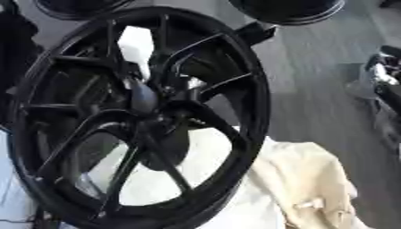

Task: Pull the pin out of the wheel hub.

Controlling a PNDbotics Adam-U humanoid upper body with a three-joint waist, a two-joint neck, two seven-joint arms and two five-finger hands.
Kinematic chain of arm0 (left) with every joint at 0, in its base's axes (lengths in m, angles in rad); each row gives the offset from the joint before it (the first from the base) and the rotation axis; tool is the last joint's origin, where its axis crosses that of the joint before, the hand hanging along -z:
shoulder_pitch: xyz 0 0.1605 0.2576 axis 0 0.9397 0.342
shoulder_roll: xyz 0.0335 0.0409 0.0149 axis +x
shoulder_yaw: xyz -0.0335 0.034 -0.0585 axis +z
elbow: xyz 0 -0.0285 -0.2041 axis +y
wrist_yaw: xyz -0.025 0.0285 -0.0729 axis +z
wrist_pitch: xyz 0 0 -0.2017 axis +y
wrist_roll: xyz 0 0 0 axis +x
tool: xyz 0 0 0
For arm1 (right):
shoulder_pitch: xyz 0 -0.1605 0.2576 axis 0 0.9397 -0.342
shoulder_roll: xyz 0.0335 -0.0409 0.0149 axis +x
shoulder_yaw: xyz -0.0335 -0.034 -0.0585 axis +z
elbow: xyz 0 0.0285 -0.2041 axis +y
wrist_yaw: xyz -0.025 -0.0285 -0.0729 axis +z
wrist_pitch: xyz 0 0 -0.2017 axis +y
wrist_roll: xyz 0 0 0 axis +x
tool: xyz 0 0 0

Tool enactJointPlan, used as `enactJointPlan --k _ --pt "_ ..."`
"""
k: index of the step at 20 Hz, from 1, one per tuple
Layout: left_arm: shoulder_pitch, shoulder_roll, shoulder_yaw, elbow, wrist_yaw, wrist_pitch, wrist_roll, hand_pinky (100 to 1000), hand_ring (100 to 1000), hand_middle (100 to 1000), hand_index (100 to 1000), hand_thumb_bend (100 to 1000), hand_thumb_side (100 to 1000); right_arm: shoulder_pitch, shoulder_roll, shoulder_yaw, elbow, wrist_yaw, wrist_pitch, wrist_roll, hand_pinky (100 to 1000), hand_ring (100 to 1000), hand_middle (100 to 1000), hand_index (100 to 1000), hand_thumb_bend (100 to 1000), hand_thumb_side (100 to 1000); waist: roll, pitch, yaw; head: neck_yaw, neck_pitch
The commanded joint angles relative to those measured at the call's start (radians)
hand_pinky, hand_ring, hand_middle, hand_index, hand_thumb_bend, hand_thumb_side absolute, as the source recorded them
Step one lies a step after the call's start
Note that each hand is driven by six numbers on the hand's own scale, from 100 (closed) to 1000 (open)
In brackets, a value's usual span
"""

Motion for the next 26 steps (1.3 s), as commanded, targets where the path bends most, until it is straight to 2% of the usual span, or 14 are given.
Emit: enactJointPlan --k 1,6,11,15,18,23,26 --pt "-0.013 0.030 0.003 -0.015 0.002 0.000 -0.002 765 773 721 715 186 867 -0.008 -0.021 -0.009 -0.009 0.002 -0.002 0.002 982 756 664 803 134 301 -0.001 -0.014 0.001 -0.001 -0.009" --pt "-0.055 0.110 -0.005 -0.031 0.001 0.002 -0.013 767 777 729 721 170 839 -0.004 -0.024 -0.008 -0.008 0.002 0.000 0.003 982 756 665 803 131 302 0.001 -0.020 0.001 -0.004 -0.004" --pt "-0.132 0.263 -0.046 -0.069 0.022 0.017 -0.054 769 783 746 734 141 809 0.004 -0.029 -0.006 -0.005 0.003 0.000 0.004 982 756 665 803 128 303 0.002 -0.030 0.000 -0.011 0.000" --pt "-0.214 0.405 -0.090 -0.123 0.035 0.037 -0.112 772 788 757 747 100 777 0.008 -0.034 -0.003 -0.005 0.002 0.001 0.005 982 756 665 803 123 304 0.004 -0.037 -0.004 -0.008 0.006" --pt "-0.292 0.513 -0.127 -0.149 0.024 0.020 -0.174 774 791 762 754 100 750 0.009 -0.037 0.000 -0.004 0.002 0.001 0.008 981 756 665 803 121 305 0.006 -0.042 -0.009 -0.007 0.008" --pt "-0.410 0.648 -0.190 -0.152 0.029 -0.016 -0.280 774 790 755 759 100 684 0.010 -0.041 0.005 -0.003 0.003 0.002 0.013 981 756 666 803 119 306 0.009 -0.045 -0.015 -0.005 0.013" --pt "-0.474 0.714 -0.240 -0.152 0.027 -0.012 -0.359 774 789 751 757 100 675 0.010 -0.042 0.008 -0.003 0.004 0.003 0.016 981 756 666 803 118 307 0.010 -0.046 -0.020 -0.003 0.014"
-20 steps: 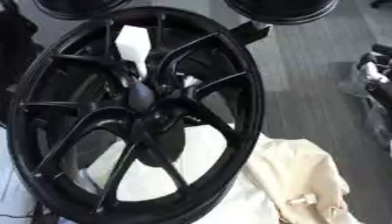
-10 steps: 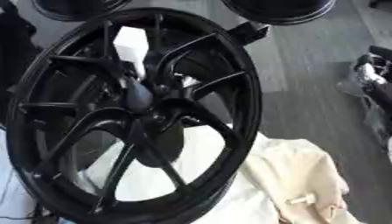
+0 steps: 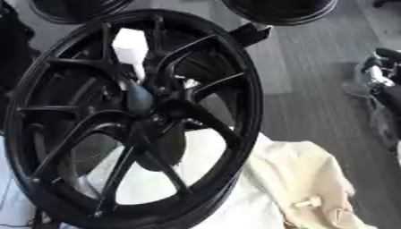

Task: Pull the pin out of the wheel hub.

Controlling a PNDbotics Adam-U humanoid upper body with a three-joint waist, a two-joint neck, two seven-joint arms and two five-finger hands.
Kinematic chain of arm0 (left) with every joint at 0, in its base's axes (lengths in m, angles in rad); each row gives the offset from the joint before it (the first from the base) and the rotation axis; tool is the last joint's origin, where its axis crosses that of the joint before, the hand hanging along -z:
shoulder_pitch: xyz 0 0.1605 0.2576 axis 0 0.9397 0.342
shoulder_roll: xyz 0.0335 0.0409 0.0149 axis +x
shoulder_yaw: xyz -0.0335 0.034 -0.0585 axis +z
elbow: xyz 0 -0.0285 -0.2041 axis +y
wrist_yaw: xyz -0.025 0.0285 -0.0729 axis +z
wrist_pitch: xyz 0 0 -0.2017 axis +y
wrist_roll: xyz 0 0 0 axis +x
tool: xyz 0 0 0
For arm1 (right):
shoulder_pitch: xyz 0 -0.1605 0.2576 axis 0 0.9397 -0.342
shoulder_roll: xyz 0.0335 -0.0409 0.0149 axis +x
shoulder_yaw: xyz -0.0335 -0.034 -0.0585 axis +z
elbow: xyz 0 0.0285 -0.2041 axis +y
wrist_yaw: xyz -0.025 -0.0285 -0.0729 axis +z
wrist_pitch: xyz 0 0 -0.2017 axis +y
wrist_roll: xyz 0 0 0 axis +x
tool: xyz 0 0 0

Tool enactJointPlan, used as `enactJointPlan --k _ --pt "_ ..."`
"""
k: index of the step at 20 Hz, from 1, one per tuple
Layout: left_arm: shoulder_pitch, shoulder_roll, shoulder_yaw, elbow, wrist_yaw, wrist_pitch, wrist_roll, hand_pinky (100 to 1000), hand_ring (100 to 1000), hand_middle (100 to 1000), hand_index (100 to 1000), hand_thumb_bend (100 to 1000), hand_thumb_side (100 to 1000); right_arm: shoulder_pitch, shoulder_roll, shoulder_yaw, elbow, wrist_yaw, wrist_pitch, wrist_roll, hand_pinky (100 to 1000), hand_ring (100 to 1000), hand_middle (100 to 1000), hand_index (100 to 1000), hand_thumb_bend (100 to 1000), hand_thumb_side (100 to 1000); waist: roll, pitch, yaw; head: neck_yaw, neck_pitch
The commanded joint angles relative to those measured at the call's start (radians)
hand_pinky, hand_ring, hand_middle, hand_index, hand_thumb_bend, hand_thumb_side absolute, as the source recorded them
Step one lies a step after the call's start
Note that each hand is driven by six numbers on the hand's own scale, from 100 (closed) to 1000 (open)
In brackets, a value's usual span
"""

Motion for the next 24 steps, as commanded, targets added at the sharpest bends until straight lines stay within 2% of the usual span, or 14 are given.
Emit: enactJointPlan --k 1,7,10,14,20,24 --pt "-0.056 0.100 -0.044 -0.015 -0.004 0.004 -0.082 774 789 751 759 100 675 -0.005 -0.034 0.000 -0.009 0.004 0.000 0.006 981 756 666 803 117 307 0.000 -0.029 -0.004 0.004 0.006" --pt "-0.165 0.174 -0.160 -0.015 -0.041 0.060 -0.276 779 791 752 771 101 704 -0.005 -0.041 0.006 -0.008 0.007 0.002 0.010 980 755 665 803 117 307 0.004 -0.031 -0.007 0.005 0.009" --pt "-0.217 0.179 -0.213 -0.015 -0.059 0.102 -0.365 786 799 763 785 100 740 -0.005 -0.043 0.010 -0.007 0.007 0.004 0.013 980 755 664 802 117 307 0.006 -0.032 -0.007 0.005 0.013" --pt "-0.271 0.170 -0.271 -0.015 -0.084 0.187 -0.493 799 813 779 818 100 801 -0.006 -0.046 0.013 -0.007 0.007 0.005 0.015 980 754 664 802 117 307 0.006 -0.034 -0.008 0.006 0.016" --pt "-0.321 0.144 -0.319 -0.015 -0.156 0.331 -0.679 831 842 805 851 144 843 -0.004 -0.046 0.016 -0.003 0.007 0.008 0.016 980 752 662 800 117 309 0.010 -0.037 -0.007 0.005 0.018" --pt "-0.354 0.120 -0.330 -0.015 -0.187 0.387 -0.748 840 852 807 850 217 788 -0.001 -0.045 0.016 -0.001 0.008 0.009 0.017 980 752 662 800 118 309 0.012 -0.040 -0.007 0.003 0.021"
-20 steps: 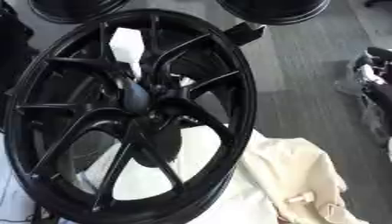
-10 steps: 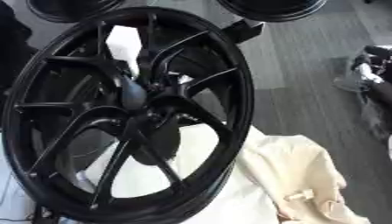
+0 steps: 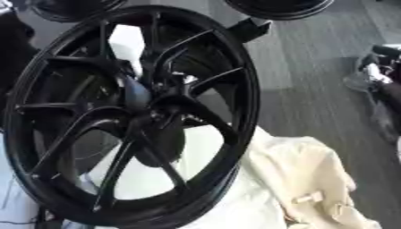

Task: Pull the pin out of the wheel hub.

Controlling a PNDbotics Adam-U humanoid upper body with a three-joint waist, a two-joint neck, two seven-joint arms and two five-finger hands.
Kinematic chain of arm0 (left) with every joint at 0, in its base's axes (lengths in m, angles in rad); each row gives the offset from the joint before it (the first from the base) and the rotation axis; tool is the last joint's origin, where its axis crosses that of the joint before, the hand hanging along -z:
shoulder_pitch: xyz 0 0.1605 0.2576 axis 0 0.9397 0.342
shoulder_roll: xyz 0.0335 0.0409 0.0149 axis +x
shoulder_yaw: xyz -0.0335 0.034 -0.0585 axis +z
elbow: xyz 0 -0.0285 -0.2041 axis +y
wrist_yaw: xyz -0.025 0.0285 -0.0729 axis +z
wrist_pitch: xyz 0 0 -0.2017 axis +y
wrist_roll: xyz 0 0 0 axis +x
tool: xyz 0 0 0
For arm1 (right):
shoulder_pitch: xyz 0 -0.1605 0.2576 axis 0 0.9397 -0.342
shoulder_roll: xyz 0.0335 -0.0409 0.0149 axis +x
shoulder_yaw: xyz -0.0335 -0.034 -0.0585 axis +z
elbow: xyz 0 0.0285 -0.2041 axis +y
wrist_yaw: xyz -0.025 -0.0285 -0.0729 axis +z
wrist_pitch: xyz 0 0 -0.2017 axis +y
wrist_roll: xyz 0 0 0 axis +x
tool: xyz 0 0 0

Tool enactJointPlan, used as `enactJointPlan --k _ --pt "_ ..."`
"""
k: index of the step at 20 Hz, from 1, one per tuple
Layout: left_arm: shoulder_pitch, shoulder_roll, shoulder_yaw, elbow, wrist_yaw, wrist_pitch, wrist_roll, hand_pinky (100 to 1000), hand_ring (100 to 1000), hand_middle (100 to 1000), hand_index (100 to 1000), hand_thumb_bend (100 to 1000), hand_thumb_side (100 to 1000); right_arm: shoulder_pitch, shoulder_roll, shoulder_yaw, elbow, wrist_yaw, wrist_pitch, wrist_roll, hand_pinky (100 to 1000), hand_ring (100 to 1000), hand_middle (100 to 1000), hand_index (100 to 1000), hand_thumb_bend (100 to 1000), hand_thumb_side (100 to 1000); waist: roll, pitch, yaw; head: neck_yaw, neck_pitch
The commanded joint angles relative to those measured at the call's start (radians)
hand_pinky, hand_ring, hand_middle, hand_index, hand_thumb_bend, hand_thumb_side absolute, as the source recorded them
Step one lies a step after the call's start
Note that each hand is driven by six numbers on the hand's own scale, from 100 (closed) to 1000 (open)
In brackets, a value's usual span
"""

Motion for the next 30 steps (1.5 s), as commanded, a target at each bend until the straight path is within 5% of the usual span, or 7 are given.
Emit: enactJointPlan --k 1,8,15,22,25,30 --pt "-0.039 -0.002 0.004 -0.009 -0.024 0.036 -0.044 842 854 807 849 243 770 -0.004 -0.034 -0.005 -0.007 0.003 0.001 0.000 980 752 662 800 118 309 -0.002 -0.034 0.000 -0.002 0.006" --pt "-0.116 -0.071 -0.016 0.054 -0.047 0.061 -0.136 860 868 805 837 368 641 -0.004 -0.033 -0.003 -0.005 0.001 0.002 0.002 980 751 661 800 118 310 -0.002 -0.039 -0.002 -0.002 0.013" --pt "-0.206 -0.173 -0.029 0.250 -0.105 -0.008 -0.242 880 883 816 847 380 618 -0.009 -0.031 0.001 -0.002 -0.003 0.004 0.007 980 751 661 799 118 311 -0.001 -0.039 -0.011 0.000 0.015" --pt "-0.244 -0.219 -0.012 0.353 -0.143 -0.073 -0.335 917 906 827 839 494 626 -0.012 -0.027 0.003 0.004 -0.003 0.006 0.010 980 751 661 799 117 315 0.002 -0.036 -0.013 -0.006 0.013" --pt "-0.251 -0.232 -0.006 0.389 -0.145 -0.104 -0.380 932 913 822 834 480 597 -0.013 -0.025 0.005 0.007 -0.002 0.008 0.011 980 750 661 798 117 316 0.004 -0.035 -0.014 -0.006 0.012" --pt "-0.259 -0.251 -0.051 0.429 -0.144 -0.152 -0.389 956 927 805 838 354 379 -0.014 -0.023 0.006 0.008 -0.003 0.009 0.011 980 749 659 797 117 318 0.006 -0.034 -0.019 -0.006 0.007"
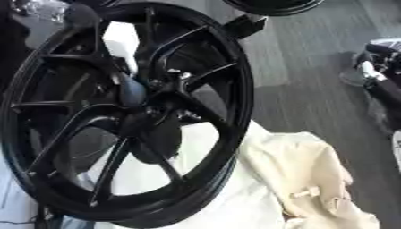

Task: Pull the pin out of the wheel hub.

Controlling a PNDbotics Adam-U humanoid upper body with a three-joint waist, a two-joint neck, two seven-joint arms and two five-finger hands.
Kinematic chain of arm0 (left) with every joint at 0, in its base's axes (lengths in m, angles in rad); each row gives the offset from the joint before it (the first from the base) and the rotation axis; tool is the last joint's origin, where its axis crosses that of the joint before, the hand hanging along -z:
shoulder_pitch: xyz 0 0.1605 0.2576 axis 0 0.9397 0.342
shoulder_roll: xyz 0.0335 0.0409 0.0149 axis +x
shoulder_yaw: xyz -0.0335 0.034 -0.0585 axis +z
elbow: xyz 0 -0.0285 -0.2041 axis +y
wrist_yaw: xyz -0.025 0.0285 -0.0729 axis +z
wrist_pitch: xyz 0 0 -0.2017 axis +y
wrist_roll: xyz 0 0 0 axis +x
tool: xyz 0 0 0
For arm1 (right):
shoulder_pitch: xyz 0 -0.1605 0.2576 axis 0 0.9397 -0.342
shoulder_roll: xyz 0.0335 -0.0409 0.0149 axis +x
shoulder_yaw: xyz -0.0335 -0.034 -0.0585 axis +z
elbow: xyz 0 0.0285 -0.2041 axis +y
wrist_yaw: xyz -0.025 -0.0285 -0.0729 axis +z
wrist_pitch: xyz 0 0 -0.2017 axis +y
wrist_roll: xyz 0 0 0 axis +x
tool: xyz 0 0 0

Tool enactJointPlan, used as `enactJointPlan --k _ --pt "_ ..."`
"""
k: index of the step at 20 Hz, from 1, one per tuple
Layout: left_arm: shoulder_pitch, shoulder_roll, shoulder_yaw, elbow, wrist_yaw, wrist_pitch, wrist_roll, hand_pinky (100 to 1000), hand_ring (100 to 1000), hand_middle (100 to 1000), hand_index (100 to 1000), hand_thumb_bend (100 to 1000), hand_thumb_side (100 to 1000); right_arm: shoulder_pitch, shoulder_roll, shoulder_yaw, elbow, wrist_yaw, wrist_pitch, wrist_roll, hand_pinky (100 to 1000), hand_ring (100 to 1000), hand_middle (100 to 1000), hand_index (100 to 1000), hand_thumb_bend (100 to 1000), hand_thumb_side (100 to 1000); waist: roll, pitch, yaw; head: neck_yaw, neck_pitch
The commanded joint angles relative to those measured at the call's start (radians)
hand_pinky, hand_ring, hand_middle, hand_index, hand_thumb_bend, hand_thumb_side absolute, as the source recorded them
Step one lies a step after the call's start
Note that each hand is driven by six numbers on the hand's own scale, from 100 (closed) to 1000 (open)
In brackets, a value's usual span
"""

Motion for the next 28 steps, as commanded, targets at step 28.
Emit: enactJointPlan --k 28 --pt "-0.067 -0.062 0.013 0.156 -0.310 -0.139 -0.011 958 933 803 867 524 224 -0.016 -0.016 0.002 0.002 -0.011 0.008 0.006 980 747 657 793 117 324 -0.006 -0.021 -0.017 0.012 -0.025"
